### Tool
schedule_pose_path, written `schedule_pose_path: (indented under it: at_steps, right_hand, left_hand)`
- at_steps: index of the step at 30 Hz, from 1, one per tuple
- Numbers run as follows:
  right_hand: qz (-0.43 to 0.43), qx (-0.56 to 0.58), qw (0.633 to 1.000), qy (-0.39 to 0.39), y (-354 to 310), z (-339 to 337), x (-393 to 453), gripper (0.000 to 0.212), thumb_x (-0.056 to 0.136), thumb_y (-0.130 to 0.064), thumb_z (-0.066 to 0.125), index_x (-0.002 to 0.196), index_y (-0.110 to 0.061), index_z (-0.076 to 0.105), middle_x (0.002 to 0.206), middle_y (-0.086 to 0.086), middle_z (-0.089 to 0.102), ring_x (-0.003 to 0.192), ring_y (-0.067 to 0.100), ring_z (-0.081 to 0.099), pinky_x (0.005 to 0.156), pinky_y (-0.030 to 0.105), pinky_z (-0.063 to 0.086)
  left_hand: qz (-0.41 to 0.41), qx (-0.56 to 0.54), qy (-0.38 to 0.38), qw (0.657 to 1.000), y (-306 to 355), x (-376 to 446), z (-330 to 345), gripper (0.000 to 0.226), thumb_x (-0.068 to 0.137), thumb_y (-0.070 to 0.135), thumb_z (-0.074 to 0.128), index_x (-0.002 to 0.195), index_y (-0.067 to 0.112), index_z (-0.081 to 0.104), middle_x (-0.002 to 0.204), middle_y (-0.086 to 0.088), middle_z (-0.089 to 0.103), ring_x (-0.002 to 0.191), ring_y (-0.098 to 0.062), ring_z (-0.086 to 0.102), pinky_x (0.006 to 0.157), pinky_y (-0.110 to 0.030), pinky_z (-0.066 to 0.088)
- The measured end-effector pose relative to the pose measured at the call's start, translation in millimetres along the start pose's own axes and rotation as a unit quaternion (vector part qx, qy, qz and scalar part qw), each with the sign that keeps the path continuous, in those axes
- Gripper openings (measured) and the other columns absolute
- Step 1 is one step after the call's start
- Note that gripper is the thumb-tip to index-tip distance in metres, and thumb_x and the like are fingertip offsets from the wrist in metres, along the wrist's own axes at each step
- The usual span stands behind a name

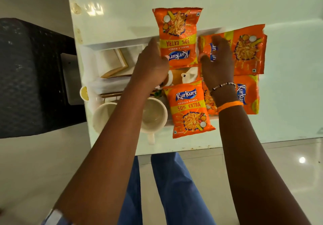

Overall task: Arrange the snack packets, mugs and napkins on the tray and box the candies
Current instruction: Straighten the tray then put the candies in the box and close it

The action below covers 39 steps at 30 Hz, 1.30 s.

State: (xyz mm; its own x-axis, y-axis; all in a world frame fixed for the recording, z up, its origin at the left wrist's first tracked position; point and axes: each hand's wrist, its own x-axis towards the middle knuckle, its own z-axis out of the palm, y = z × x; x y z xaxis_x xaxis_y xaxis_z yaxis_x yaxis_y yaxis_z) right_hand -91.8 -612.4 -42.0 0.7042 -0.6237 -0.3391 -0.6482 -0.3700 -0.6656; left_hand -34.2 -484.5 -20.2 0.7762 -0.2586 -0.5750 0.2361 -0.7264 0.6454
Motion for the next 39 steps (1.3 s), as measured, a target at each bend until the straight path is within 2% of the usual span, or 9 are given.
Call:
schedule_pose_path:
  at_steps: [8, 12, 15, 19, 24, 28, 32, 37, 39]
  right_hand:
    - [0.046, -0.121, 0.97, 0.205, 49.4, -57.8, 30.4, 0.052, 0.075, -0.007, 0.049, 0.126, -0.013, 0.041, 0.132, 0.01, 0.045, 0.12, 0.029, 0.041, 0.082, 0.021, 0.023]
    - [0.057, -0.034, 0.983, 0.172, 56.4, -62.8, 49.1, 0.036, 0.083, -0.008, 0.05, 0.118, -0.005, 0.049, 0.114, 0.014, 0.063, 0.104, 0.025, 0.059, 0.081, 0.025, 0.039]
    - [0.039, -0.027, 0.981, 0.188, 55.7, -64.3, 56.8, 0.029, 0.082, -0.003, 0.05, 0.11, -0.002, 0.054, 0.11, 0.01, 0.067, 0.096, 0.02, 0.063, 0.059, 0.003, 0.035]
    - [0.036, 0.01, 0.984, 0.173, 52.5, -64.8, 54.9, 0.031, 0.081, -0.003, 0.051, 0.112, -0.004, 0.052, 0.108, 0.006, 0.066, 0.091, 0.013, 0.062, 0.06, -0.002, 0.034]
    - [0.09, 0.068, 0.98, 0.164, 72.3, -76.3, 20.6, 0.042, 0.084, -0.017, 0.057, 0.122, -0.005, 0.041, 0.112, 0.009, 0.058, 0.101, 0.018, 0.058, 0.086, 0.023, 0.046]
    - [0.18, 0.078, 0.972, 0.129, 104.8, -73.2, -19.0, 0.04, 0.086, -0.012, 0.056, 0.124, -0.005, 0.043, 0.123, 0.015, 0.058, 0.092, 0.012, 0.054, 0.07, 0.006, 0.045]
    - [0.206, 0.091, 0.967, 0.121, 115.6, -70.1, -35.0, 0.037, 0.085, -0.013, 0.06, 0.12, -0.006, 0.05, 0.119, 0.019, 0.061, 0.096, 0.018, 0.058, 0.081, 0.032, 0.051]
    - [0.179, 0.111, 0.966, 0.151, 116.4, -69.2, -42.8, 0.041, 0.085, -0.018, 0.06, 0.122, -0.007, 0.045, 0.101, 0.001, 0.055, 0.078, 0.002, 0.056, 0.059, 0.003, 0.045]
    - [0.191, 0.141, 0.95, 0.202, 121.5, -67.8, -53.3, 0.038, 0.087, -0.02, 0.056, 0.121, -0.007, 0.044, 0.101, 0.001, 0.053, 0.082, 0.009, 0.055, 0.065, 0.007, 0.042]
  left_hand:
    - [0.097, 0.098, -0.086, 0.987, -3.5, -61.7, 54.9, 0.049, 0.085, 0.018, 0.061, 0.131, 0.021, 0.043, 0.138, -0.003, 0.044, 0.128, -0.021, 0.041, 0.098, -0.033, 0.037]
    - [0.149, 0.276, -0.154, 0.937, -24.1, -78.2, 89.5, 0.084, 0.077, 0.036, 0.069, 0.143, 0.025, 0.019, 0.156, -0.005, 0.012, 0.145, -0.031, 0.001, 0.116, -0.049, 0.0]
    - [0.177, 0.344, -0.16, 0.908, -35.6, -90.1, 106.6, 0.102, 0.07, 0.045, 0.073, 0.145, 0.032, 0.005, 0.158, -0.004, -0.011, 0.142, -0.036, -0.019, 0.101, -0.054, -0.023]
    - [0.184, 0.39, -0.154, 0.889, -44.1, -93.1, 113.6, 0.101, 0.075, 0.028, 0.072, 0.145, 0.033, -0.001, 0.157, -0.008, -0.014, 0.141, -0.042, -0.018, 0.107, -0.066, -0.007]
    - [0.179, 0.366, -0.129, 0.904, -51.2, -85.8, 110.1, 0.092, 0.079, 0.009, 0.064, 0.144, 0.038, 0.006, 0.158, -0.004, -0.01, 0.142, -0.039, -0.017, 0.109, -0.065, -0.001]
    - [0.179, 0.362, -0.127, 0.906, -53.8, -81.9, 104.1, 0.086, 0.079, 0.003, 0.062, 0.143, 0.034, 0.014, 0.158, -0.004, -0.008, 0.142, -0.037, -0.019, 0.11, -0.063, -0.004]
    - [0.188, 0.362, -0.124, 0.904, -55.5, -81.0, 101.9, 0.083, 0.079, 0.0, 0.059, 0.143, 0.031, 0.016, 0.158, -0.004, -0.007, 0.142, -0.037, -0.019, 0.11, -0.061, -0.009]
    - [0.219, 0.338, -0.101, 0.91, -54.7, -83.6, 99.1, 0.083, 0.079, 0.003, 0.061, 0.144, 0.031, 0.017, 0.159, -0.004, -0.005, 0.143, -0.035, -0.017, 0.113, -0.054, -0.009]
    - [0.251, 0.292, -0.087, 0.919, -55.4, -96.9, 99.1, 0.078, 0.08, 0.008, 0.061, 0.143, 0.028, 0.022, 0.159, -0.003, 0.003, 0.144, -0.032, -0.012, 0.115, -0.05, -0.004]
